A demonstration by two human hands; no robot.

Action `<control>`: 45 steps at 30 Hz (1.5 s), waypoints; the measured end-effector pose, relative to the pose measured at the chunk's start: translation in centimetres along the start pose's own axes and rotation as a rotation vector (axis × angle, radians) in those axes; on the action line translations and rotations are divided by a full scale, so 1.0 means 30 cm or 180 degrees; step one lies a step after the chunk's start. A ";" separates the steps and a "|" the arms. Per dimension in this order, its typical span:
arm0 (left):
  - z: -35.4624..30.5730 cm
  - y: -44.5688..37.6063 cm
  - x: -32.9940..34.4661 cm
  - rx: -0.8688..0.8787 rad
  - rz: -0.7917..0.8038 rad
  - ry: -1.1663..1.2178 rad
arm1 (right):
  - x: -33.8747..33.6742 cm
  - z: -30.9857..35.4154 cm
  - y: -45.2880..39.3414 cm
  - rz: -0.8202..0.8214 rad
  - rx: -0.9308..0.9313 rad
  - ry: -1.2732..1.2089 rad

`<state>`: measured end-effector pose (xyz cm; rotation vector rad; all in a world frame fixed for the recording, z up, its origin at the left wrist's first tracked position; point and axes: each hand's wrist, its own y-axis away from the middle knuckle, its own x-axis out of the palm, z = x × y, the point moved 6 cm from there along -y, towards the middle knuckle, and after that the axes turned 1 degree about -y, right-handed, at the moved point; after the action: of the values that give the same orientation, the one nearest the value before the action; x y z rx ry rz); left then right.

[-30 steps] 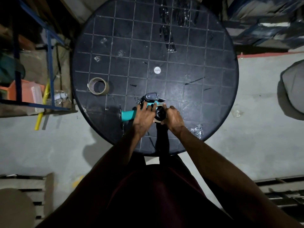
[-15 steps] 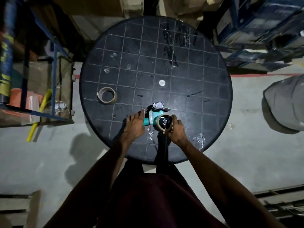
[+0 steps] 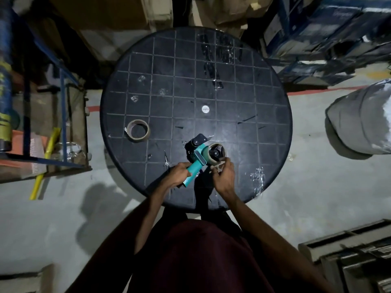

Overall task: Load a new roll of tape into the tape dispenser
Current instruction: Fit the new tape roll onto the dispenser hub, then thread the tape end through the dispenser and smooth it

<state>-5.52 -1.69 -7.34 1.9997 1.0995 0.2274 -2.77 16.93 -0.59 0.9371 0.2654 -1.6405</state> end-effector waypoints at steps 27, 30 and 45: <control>-0.247 0.178 -0.158 -0.0203 -0.2245 0.1690 | -0.138 0.199 -0.187 0.1308 0.0548 -0.1378; -0.273 0.146 -0.161 -0.0460 -0.1653 0.2395 | -0.164 0.231 -0.176 0.1392 0.0143 -0.1386; -0.468 0.163 -0.205 0.0634 -0.1779 0.3210 | -0.301 0.413 -0.162 0.0933 -0.1479 0.0102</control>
<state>-13.26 0.29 6.63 1.6198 2.3221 0.9070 -12.42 17.20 12.29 0.6130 0.4839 -1.2222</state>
